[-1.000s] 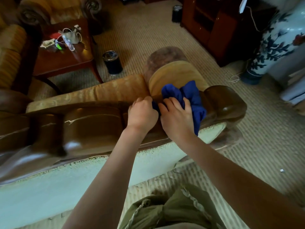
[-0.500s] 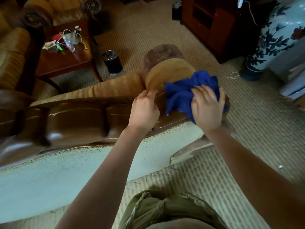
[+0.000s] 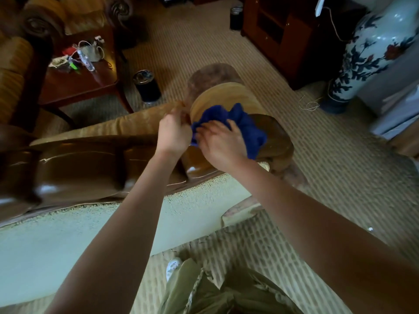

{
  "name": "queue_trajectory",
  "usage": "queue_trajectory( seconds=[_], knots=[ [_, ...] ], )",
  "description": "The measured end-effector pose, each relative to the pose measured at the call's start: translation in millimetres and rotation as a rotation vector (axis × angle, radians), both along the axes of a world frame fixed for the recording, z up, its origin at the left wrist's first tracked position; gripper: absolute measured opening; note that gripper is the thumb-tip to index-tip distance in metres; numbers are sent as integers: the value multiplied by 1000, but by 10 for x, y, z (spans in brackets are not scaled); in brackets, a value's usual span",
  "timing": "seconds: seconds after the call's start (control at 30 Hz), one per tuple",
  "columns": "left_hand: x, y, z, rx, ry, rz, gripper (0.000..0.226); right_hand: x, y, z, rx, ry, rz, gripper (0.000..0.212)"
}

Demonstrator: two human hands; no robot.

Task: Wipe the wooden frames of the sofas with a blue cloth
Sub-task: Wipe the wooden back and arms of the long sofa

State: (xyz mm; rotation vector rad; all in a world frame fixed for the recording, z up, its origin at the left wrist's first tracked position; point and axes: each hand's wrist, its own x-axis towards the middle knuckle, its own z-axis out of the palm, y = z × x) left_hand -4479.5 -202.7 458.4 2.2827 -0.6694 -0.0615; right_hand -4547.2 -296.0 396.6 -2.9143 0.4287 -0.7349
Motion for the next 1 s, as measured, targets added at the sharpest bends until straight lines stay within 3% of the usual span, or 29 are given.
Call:
queue_trajectory(
  seconds=[0.1, 0.27, 0.37, 0.53, 0.6, 0.7, 0.8, 0.87, 1.0],
  knots=[
    [193, 8, 45, -45, 72, 56, 36, 283, 185, 174, 45, 347, 280, 34],
    [492, 36, 130, -13, 166, 94, 46, 801, -77, 336, 242, 727, 164, 42],
    [515, -105, 164, 105, 163, 8, 37, 873, -452, 314, 351, 734, 54, 42],
    [388, -433, 82, 228, 198, -257, 40, 442, -891, 281, 331, 522, -230, 47],
    [315, -531, 50, 266, 186, -348, 42, 241, -900, 265, 224, 411, -310, 50],
    [217, -607, -15, 301, 132, -505, 46, 36, -738, 65, 152, 185, -425, 40],
    [145, -598, -120, 270, 24, -635, 44, -114, -385, -156, 172, -108, -638, 43],
    [99, -559, -182, 162, -80, -696, 41, -127, -50, -332, 287, -311, -749, 45],
    [31, -516, -271, 119, -200, -900, 46, -2, 666, -472, 820, -782, -711, 46]
  ],
)
